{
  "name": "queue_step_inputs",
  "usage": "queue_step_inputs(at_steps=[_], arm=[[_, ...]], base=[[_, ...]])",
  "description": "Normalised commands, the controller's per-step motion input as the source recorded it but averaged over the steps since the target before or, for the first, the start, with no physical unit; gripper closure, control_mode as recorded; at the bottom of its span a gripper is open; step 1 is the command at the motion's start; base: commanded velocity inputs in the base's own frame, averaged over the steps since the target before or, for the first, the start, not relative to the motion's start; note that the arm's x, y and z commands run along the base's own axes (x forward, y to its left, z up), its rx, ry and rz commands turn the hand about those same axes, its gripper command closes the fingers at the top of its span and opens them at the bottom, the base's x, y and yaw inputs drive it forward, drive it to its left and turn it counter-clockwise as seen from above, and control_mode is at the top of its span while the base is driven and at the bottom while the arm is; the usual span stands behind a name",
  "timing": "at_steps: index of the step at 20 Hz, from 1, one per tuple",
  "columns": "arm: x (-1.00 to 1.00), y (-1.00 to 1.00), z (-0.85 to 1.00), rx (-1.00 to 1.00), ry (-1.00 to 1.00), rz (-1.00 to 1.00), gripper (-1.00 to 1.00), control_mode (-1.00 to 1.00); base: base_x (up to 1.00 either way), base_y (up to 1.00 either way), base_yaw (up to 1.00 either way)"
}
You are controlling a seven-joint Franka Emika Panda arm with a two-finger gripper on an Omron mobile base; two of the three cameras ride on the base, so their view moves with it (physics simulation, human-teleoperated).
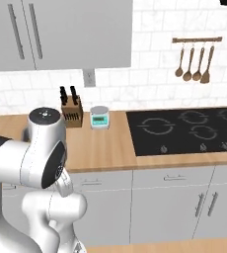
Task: Take the meat container that has the steak and place it on the second highest rack of the freezer. Then take the vegetable container that has the potato and cucumber and place it on the highest rack of the freezer.
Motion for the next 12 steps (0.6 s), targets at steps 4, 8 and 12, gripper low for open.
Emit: queue_step_inputs(at_steps=[4, 8, 12], arm=[[0.0, 0.0, 0.0, 0.0, 0.0, 0.0, 1.0, 1.0], [0.0, 0.0, 0.0, 0.0, 0.0, 0.0, 1.0, 1.0], [0.0, 0.0, 0.0, 0.0, 0.0, 0.0, 1.0, 1.0]], base=[[-0.81, 0.03, 0.0], [-0.82, 0.3, -0.01], [-0.86, 0.61, -0.09]])
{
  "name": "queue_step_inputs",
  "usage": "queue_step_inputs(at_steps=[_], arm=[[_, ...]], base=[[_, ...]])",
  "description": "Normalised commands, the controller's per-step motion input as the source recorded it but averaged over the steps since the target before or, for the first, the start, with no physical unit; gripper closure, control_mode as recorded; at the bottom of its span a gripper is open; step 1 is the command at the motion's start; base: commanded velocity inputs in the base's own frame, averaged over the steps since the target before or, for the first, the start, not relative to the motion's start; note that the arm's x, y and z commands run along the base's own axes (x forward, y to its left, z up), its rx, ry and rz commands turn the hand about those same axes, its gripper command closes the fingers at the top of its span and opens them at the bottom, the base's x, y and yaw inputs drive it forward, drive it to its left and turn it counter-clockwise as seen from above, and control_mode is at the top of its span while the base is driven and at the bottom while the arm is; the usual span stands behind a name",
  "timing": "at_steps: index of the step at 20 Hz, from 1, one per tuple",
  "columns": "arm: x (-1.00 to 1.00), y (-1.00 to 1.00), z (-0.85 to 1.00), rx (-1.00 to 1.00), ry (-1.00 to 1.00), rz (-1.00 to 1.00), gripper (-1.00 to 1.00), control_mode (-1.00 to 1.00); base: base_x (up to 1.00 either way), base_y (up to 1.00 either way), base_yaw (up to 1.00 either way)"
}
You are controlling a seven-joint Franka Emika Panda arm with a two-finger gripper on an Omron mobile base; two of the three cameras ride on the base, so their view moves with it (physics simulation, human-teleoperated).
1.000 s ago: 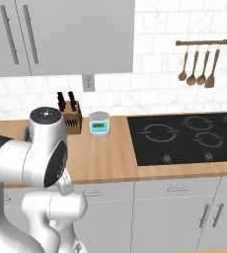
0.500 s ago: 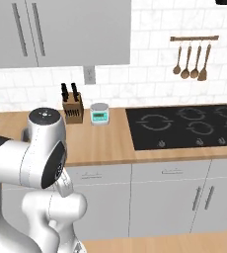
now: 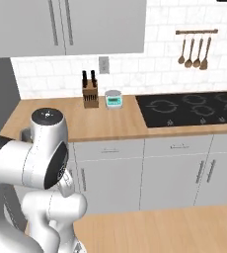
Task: Take the meat container that has the steak and place it on the second highest rack of the freezer. Then take the vegetable container that has the potato and cucumber and place it on the highest rack of the freezer.
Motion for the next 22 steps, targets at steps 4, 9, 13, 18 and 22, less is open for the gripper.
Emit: queue_step_inputs(at_steps=[4, 9, 13, 18, 22], arm=[[0.0, 0.0, 0.0, 0.0, 0.0, 0.0, 1.0, 1.0], [0.0, 0.0, 0.0, 0.0, 0.0, 0.0, 1.0, 1.0], [0.0, 0.0, 0.0, 0.0, 0.0, 0.0, 1.0, 1.0], [0.0, 0.0, 0.0, 0.0, 0.0, 0.0, 1.0, 1.0], [0.0, 0.0, 0.0, 0.0, 0.0, 0.0, 1.0, 1.0]], base=[[-0.8, 0.77, -0.13], [-0.62, 0.86, -0.12], [-0.42, 1.0, -0.09], [-0.31, 1.0, -0.06], [-0.38, 1.0, 0.0]])
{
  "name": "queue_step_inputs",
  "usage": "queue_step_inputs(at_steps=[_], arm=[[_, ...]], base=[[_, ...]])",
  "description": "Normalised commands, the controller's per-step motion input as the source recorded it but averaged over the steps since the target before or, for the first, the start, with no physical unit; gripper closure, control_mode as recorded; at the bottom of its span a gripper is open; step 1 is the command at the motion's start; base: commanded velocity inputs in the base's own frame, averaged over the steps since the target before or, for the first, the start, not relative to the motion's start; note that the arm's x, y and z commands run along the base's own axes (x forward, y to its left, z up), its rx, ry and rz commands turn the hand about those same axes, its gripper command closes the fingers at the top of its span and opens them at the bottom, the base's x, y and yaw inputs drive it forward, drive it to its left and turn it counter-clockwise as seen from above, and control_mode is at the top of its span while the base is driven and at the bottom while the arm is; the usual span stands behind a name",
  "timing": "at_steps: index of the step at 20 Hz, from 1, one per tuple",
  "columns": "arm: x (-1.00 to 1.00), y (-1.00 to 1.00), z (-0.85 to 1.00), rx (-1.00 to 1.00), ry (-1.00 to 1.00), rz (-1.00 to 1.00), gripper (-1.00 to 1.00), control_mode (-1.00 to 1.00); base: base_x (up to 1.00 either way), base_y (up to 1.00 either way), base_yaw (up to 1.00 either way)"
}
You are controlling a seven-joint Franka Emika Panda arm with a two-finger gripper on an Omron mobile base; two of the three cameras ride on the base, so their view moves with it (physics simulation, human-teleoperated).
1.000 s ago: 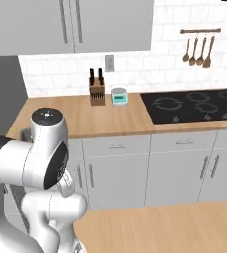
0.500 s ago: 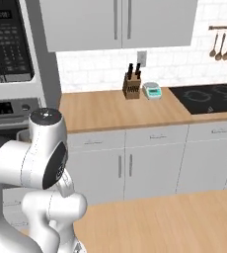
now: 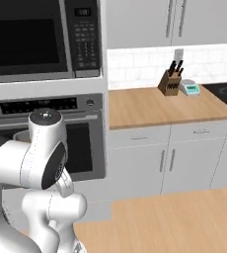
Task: Take the meat container that has the steak and place it on the second highest rack of the freezer. Then take the vegetable container that has the potato and cucumber and place it on the highest rack of the freezer.
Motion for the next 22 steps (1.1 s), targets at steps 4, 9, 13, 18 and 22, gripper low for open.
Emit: queue_step_inputs(at_steps=[4, 9, 13, 18, 22], arm=[[0.0, 0.0, 0.0, 0.0, 0.0, 0.0, 1.0, 1.0], [0.0, 0.0, 0.0, 0.0, 0.0, 0.0, 1.0, 1.0], [0.0, 0.0, 0.0, 0.0, 0.0, 0.0, 1.0, 1.0], [0.0, 0.0, 0.0, 0.0, 0.0, 0.0, 1.0, 1.0], [0.0, 0.0, 0.0, 0.0, 0.0, 0.0, 1.0, 1.0]], base=[[-0.44, 1.0, 0.0], [-0.34, 1.0, 0.0], [-0.26, 1.0, 0.0], [-0.14, 0.81, 0.05], [-0.01, 0.65, 0.04]])
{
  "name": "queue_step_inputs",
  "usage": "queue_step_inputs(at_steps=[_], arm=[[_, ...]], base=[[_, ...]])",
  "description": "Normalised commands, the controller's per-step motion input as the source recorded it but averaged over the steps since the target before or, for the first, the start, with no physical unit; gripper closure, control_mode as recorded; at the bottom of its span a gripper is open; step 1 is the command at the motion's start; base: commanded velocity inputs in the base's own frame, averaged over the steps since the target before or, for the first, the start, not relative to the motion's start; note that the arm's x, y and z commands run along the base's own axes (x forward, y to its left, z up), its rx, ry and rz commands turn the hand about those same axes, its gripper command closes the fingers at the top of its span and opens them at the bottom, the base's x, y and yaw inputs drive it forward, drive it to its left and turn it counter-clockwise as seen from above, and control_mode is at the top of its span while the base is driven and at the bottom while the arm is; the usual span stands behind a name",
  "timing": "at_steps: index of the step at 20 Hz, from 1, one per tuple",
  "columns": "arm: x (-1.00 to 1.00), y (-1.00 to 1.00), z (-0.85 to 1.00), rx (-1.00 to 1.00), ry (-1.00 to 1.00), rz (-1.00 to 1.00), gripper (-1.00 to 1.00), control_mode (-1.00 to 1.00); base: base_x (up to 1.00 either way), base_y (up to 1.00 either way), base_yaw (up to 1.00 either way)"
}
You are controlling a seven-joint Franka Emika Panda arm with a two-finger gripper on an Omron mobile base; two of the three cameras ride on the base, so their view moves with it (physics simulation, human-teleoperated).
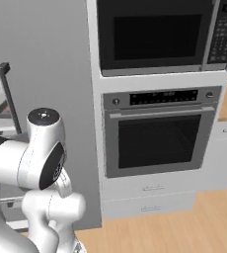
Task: Take the meat container that has the steak and place it on the second highest rack of the freezer. Then take the vegetable container that has the potato and cucumber and place it on the highest rack of the freezer.
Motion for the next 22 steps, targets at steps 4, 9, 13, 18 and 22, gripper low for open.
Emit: queue_step_inputs(at_steps=[4, 9, 13, 18, 22], arm=[[0.0, 0.0, 0.0, 0.0, 0.0, 0.0, 1.0, 1.0], [0.0, 0.0, 0.0, 0.0, 0.0, 0.0, 1.0, 1.0], [0.0, 0.0, 0.0, 0.0, 0.0, 0.0, 1.0, 1.0], [0.0, 0.0, 0.0, 0.0, 0.0, 0.0, 1.0, 1.0], [0.0, 0.0, 0.0, 0.0, 0.0, 0.0, 1.0, 1.0]], base=[[0.0, 0.46, 0.06], [0.03, 0.56, 0.07], [0.25, 0.58, 0.04], [0.32, 0.57, 0.03], [0.0, 0.41, 0.04]])
